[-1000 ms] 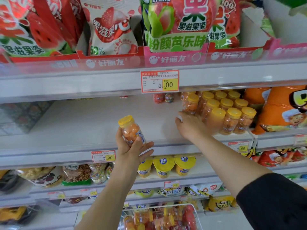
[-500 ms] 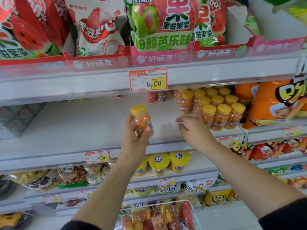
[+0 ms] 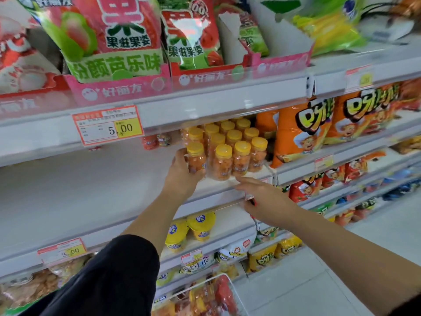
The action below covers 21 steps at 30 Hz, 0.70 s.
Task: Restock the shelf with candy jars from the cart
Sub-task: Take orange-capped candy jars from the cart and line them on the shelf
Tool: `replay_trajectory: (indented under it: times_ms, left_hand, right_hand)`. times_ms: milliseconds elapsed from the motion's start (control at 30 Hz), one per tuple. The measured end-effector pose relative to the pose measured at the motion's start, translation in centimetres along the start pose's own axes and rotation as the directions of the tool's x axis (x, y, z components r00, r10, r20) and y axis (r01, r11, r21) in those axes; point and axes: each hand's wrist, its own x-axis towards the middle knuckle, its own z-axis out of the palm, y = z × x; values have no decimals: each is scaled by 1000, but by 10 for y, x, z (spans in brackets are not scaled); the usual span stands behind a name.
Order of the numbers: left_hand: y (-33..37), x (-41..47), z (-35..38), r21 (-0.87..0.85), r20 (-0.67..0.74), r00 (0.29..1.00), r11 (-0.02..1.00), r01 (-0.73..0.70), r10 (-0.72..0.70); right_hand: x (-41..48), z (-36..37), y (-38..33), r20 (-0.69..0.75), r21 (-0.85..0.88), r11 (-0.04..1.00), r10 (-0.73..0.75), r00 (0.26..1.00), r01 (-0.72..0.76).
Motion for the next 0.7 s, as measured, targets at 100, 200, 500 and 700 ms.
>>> replay_trajectory:
  times_ms: [100, 200, 500, 700]
  left_hand:
    - [1, 5, 3, 27, 4, 1000, 1000, 7, -7]
    - [3, 8, 2, 42, 7, 1000, 999, 7, -7]
    - [0, 2, 7, 269, -144, 989, 960, 78, -40]
    - [-5, -1, -11, 68, 90, 996, 998, 0, -6]
  right_hand:
    - [0, -5, -1, 19, -23, 1000, -6, 1000, 6]
    - [0, -11, -2, 57, -56, 998, -19, 998, 22]
    - [6, -2, 9, 18, -128, 987, -100, 995, 101]
    - [10, 6, 18, -7, -133, 983, -125, 992, 123]
